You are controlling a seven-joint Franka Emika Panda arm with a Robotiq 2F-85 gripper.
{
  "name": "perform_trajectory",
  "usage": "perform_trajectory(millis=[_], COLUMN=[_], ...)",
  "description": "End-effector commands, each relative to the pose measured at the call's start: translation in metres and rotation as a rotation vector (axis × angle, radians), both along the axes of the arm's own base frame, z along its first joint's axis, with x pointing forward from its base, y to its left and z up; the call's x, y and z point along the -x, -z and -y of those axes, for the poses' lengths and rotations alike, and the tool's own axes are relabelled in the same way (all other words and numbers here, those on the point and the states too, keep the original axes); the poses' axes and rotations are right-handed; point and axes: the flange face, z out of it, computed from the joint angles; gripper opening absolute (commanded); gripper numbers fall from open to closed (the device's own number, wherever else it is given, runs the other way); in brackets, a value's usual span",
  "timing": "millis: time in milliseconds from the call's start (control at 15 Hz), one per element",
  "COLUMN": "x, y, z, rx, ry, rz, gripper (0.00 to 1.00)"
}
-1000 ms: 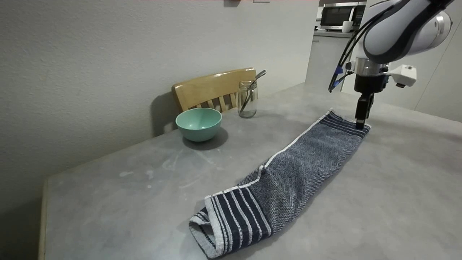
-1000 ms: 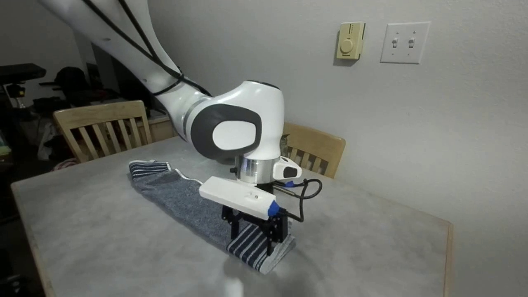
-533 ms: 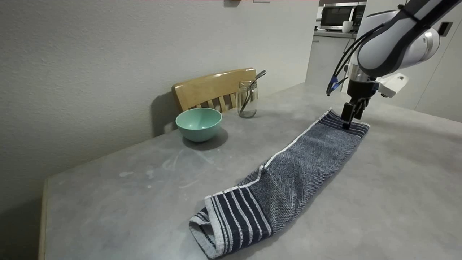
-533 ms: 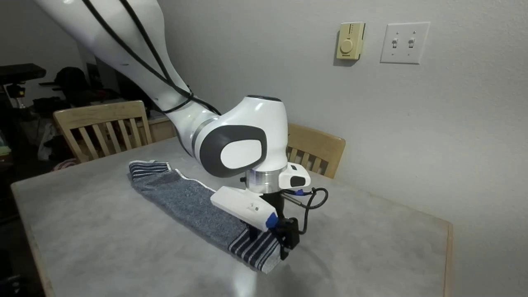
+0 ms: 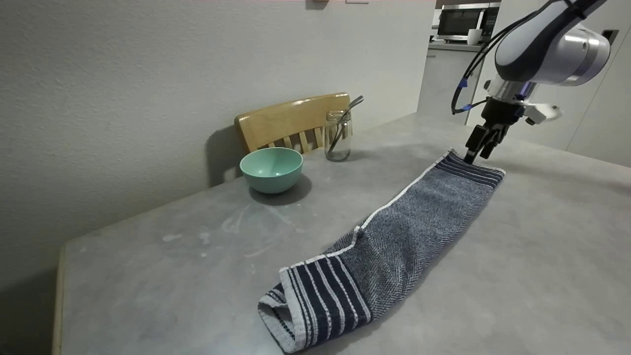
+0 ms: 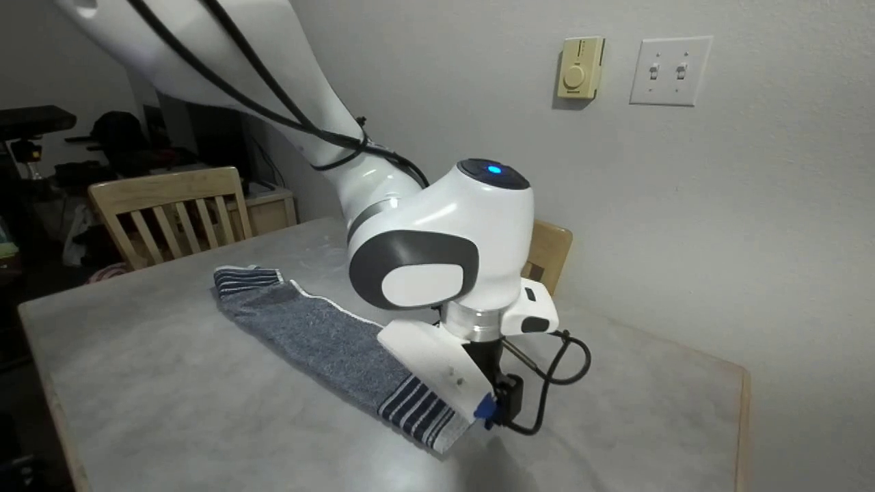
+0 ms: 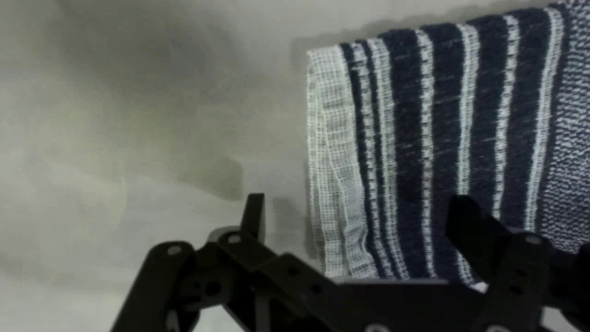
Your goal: Fold the towel
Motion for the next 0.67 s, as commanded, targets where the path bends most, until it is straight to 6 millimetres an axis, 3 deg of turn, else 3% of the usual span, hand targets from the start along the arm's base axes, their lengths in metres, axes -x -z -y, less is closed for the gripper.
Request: perform_trajectory(millis=[0,67,267,600], x=[0.006,0.007,0.010,0.008], y=[0.021,0.010,0.015,0.015], z=[0.024,0.016,0.026,0.023], rx=[-0.161,-0.082,-0.129,-0.133], ry=[-0.008,0.004,0.004,0.000], rz=[0.045,0.024,0.037,0.038], gripper=[1.00,1.00,1.00,1.00])
